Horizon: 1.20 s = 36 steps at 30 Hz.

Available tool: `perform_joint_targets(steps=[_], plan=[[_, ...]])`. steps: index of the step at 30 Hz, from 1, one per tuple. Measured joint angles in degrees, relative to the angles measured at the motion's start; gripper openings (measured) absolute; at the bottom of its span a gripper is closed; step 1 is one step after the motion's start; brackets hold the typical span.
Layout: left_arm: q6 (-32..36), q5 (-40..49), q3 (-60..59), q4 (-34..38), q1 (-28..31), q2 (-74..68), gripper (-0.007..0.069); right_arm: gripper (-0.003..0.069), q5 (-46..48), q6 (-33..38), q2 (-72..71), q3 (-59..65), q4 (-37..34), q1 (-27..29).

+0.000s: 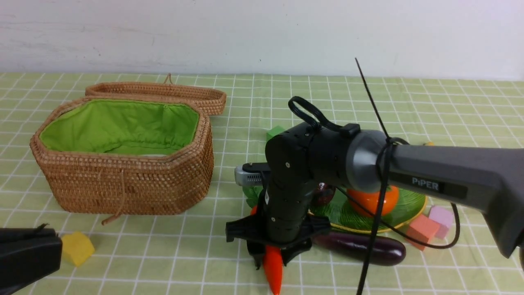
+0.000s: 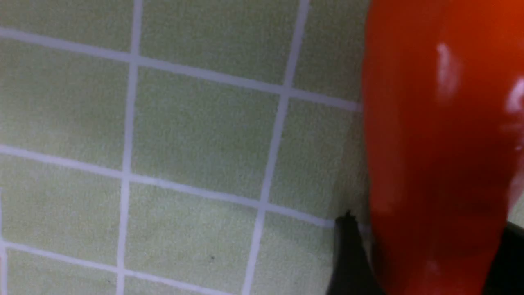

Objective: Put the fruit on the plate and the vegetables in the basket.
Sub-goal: Use the right arm to grab a carrot and put it into the left basket

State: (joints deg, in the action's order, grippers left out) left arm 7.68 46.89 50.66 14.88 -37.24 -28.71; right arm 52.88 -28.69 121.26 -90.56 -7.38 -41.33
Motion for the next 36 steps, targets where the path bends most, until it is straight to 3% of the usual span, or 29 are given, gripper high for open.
perform_joint_targets(steps=[6,13,19,23,28,36], plan=[[0.0,1.2,0.0,0.0,0.0,0.0,-0.0013,0.0277,0.9,0.2,0.3,-0.4,0.5,0.1],[0.0,1.4,-0.1,-0.2,0.0,0.0,-0.0013,0.0276,1.6,2.4,-2.0,0.2,-0.6,0.0],[-0.2,-0.4,-0.1,-2.8,0.0,0.0,-0.0013,0.0276,2.6,5.9,-12.4,-2.0,-0.6,0.0],[-1.2,-2.6,-0.1,-5.9,0.0,0.0,-0.0013,0.0276,2.1,13.7,-13.9,-8.0,-1.6,0.0],[-13.2,-6.6,-0.1,-17.3,0.0,0.0,-0.0013,0.0276,-2.0,33.4,-7.8,-22.2,-7.6,0.0],[-31.2,-7.7,-0.1,-33.7,0.0,0.0,-0.0013,0.0276,-10.6,57.8,5.4,-38.9,-17.3,0.0]])
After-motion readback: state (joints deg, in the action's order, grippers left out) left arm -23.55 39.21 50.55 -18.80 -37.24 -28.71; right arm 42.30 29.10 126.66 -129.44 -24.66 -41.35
